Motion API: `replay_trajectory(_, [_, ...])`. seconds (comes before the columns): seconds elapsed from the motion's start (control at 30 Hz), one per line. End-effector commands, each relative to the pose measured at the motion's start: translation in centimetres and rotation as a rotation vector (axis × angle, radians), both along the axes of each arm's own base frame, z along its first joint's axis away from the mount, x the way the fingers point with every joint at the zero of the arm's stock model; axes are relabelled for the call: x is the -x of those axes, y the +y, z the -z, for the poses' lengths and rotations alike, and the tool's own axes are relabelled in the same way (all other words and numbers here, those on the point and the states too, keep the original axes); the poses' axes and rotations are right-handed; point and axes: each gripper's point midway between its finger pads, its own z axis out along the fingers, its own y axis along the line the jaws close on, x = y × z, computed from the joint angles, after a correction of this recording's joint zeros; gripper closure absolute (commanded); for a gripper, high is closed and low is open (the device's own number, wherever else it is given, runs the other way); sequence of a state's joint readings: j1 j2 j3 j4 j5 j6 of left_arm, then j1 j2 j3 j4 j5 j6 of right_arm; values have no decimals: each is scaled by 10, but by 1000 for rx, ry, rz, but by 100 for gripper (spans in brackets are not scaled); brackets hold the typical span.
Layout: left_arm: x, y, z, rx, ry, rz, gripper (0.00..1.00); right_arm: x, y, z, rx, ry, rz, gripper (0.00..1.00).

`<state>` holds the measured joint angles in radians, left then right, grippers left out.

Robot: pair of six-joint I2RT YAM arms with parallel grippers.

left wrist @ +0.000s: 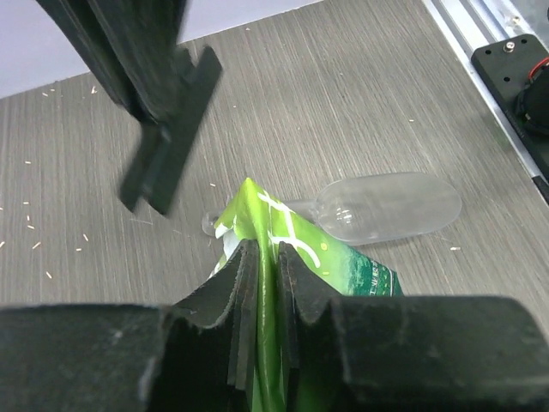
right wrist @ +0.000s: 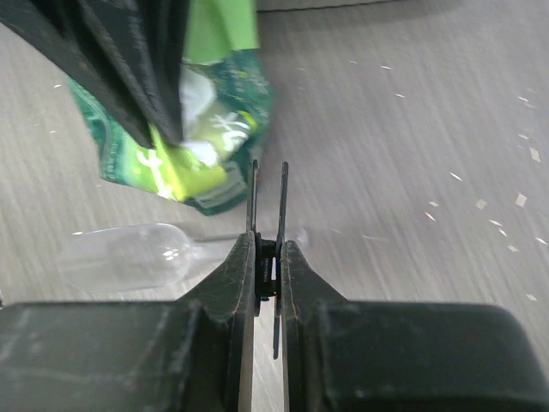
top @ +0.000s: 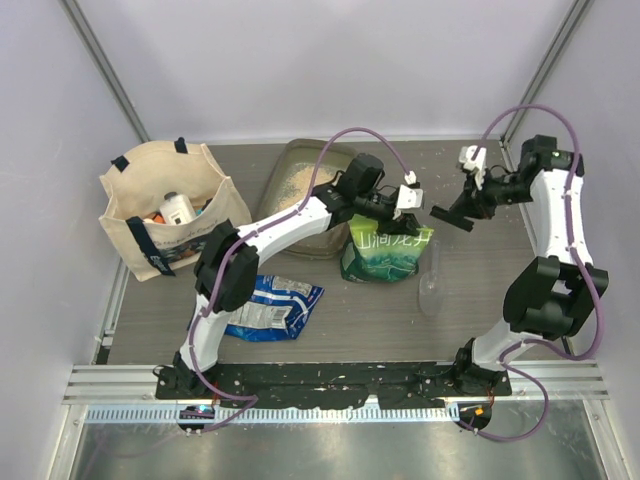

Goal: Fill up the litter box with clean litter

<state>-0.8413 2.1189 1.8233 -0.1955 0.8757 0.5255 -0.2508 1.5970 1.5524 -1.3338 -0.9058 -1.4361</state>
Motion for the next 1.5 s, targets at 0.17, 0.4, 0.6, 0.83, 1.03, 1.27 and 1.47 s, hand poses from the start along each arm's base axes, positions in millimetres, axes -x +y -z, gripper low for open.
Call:
replay_trajectory(0.17, [6, 5, -1, -23, 174, 10, 90, 27, -3, -50, -58, 27, 90, 98])
replay_trajectory(0.4, [7, 3, -13, 8, 366, 27, 100, 75, -2, -28, 135, -81, -41, 98])
replay_trajectory(0.6, [13, 4, -21, 28, 376, 75, 100, 81, -2, -27, 196, -127, -89, 99])
replay_trajectory(0.83, [17, 3, -26, 45, 385, 95, 100, 75, 4, -19, 192, -108, -141, 99])
replay_trajectory(1.03, [17, 3, -29, 64, 380, 94, 100, 73, 15, -14, 181, -87, -183, 99])
replay_trajectory(1.27, [17, 2, -31, 76, 382, 96, 100, 70, 20, -6, 179, -52, -209, 99])
replay_trajectory(1.47, [16, 1, -33, 88, 373, 95, 100, 65, 24, -4, 171, -40, -225, 99])
